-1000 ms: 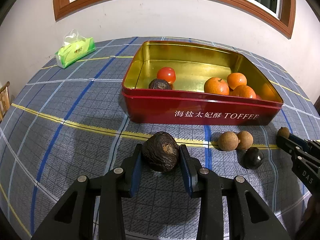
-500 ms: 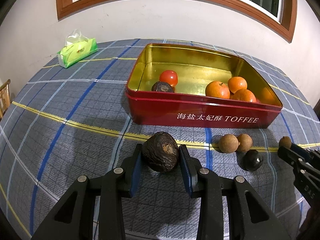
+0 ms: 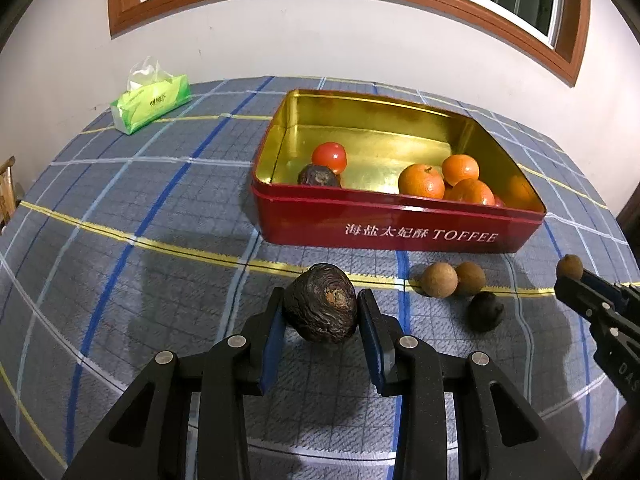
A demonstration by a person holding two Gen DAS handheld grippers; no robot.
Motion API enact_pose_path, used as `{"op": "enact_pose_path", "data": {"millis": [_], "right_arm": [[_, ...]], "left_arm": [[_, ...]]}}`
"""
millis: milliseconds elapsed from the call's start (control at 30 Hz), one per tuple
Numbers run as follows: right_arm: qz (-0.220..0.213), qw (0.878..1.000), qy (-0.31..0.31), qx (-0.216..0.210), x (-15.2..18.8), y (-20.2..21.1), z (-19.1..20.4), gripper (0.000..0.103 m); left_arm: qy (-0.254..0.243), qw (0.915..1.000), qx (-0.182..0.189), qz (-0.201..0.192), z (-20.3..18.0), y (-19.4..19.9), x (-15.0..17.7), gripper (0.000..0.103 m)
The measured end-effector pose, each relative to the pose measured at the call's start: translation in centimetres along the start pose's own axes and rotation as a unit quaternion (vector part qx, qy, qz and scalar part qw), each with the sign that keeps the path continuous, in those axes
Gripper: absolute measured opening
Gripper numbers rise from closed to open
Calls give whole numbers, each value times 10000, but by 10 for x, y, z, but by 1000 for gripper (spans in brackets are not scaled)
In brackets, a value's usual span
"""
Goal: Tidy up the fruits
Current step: 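Lift the kiwi and wrinkled brown fruit off the table, then carry both held fruits over the tin and lower them toward it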
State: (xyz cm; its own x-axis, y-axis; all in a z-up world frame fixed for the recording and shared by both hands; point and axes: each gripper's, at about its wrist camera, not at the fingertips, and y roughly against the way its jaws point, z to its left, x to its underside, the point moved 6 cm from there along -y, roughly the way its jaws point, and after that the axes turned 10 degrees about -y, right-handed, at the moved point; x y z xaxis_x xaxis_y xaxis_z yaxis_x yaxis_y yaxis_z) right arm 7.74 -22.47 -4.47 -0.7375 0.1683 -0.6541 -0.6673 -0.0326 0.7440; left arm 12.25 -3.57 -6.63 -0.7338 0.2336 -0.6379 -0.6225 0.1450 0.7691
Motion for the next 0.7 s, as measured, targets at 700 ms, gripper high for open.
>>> {"op": "enact_pose_path", "data": {"millis": [700], "right_arm": [[-255, 9991, 282, -177, -61, -10, 17, 23]], "left_arm": [[-201, 9990, -117, -387, 11, 8, -66, 37]]}}
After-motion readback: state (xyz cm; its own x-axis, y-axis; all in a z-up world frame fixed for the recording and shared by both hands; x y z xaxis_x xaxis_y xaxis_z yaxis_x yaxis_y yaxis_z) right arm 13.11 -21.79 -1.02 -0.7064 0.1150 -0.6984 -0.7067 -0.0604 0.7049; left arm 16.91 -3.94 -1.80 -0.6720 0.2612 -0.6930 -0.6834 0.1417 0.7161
